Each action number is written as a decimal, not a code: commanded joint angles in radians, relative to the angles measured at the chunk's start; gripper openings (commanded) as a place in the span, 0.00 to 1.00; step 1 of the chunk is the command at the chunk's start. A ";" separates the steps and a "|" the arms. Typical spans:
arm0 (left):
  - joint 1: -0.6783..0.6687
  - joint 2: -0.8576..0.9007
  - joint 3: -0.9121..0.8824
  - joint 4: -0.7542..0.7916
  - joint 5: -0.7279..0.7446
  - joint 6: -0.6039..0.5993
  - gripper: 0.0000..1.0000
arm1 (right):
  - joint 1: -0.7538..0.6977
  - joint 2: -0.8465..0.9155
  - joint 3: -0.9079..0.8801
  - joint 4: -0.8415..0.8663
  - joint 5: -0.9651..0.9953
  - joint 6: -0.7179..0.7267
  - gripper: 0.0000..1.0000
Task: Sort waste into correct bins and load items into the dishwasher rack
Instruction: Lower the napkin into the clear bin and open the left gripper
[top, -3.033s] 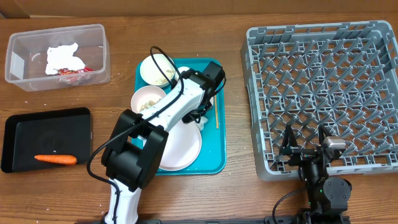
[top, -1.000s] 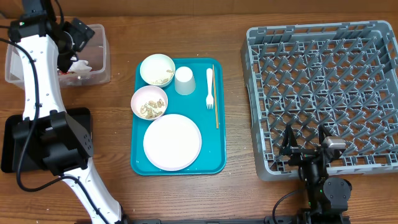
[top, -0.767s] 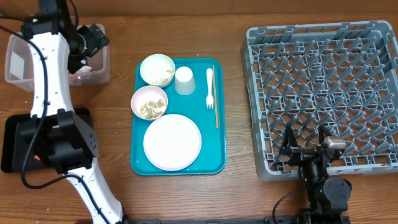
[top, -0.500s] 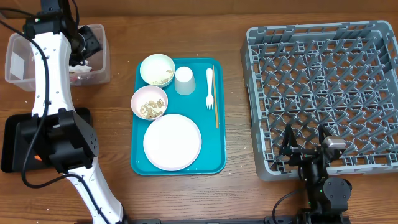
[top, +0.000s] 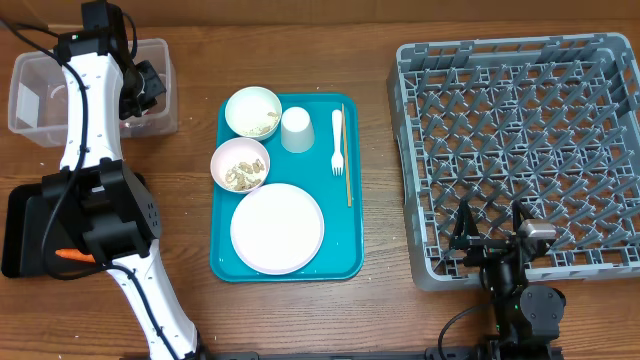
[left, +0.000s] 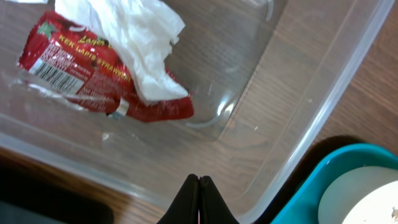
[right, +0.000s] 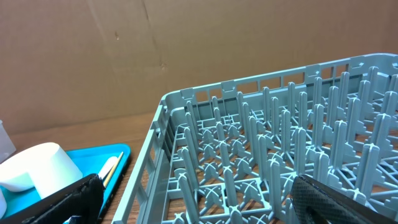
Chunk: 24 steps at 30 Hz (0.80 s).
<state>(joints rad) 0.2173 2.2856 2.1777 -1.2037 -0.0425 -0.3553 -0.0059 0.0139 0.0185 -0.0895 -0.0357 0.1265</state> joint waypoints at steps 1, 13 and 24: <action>0.011 0.005 0.001 -0.019 -0.021 0.019 0.04 | -0.003 -0.011 -0.011 0.007 0.009 -0.003 1.00; 0.006 0.016 0.001 -0.079 -0.021 0.027 0.04 | -0.003 -0.011 -0.011 0.007 0.009 -0.003 1.00; 0.008 0.000 0.001 -0.098 -0.020 0.038 0.04 | -0.003 -0.011 -0.011 0.007 0.009 -0.003 1.00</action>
<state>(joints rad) 0.2184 2.2856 2.1777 -1.3033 -0.0502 -0.3363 -0.0059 0.0139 0.0185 -0.0898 -0.0360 0.1261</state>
